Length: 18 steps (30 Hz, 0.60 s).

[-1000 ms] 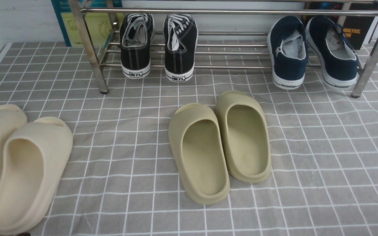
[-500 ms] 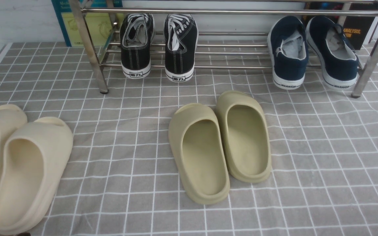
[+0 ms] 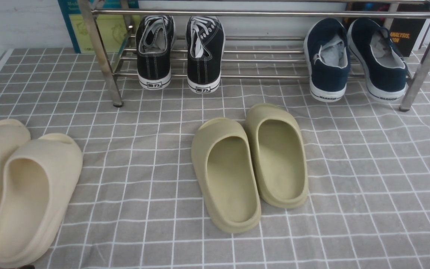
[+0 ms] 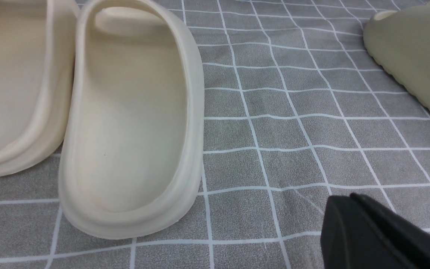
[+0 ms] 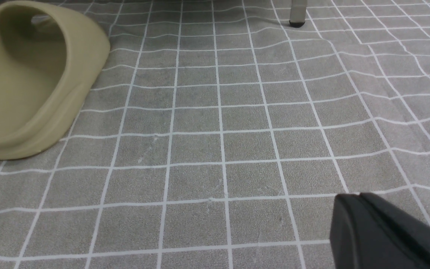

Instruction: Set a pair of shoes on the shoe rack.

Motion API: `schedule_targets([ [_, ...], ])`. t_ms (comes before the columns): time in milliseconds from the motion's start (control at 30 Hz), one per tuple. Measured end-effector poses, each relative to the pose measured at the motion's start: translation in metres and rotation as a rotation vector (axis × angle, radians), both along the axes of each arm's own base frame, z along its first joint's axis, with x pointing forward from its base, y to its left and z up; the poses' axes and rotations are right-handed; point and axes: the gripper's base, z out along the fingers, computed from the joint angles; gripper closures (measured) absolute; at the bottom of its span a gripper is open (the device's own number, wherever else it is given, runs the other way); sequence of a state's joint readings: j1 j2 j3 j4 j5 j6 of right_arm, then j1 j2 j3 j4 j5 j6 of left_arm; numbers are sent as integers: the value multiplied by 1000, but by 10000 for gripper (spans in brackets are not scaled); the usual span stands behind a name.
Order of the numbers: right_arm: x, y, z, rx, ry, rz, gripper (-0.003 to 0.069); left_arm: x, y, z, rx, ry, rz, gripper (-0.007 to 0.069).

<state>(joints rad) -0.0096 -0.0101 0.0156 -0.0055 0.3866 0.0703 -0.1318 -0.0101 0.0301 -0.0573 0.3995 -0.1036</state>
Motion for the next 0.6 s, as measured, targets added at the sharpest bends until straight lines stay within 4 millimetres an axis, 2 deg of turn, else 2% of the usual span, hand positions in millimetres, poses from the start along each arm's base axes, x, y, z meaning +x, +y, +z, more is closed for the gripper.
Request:
schedule_targets([
  [600, 0, 0, 0, -4, 0, 0, 660, 0, 0, 0, 0, 0, 0, 629],
])
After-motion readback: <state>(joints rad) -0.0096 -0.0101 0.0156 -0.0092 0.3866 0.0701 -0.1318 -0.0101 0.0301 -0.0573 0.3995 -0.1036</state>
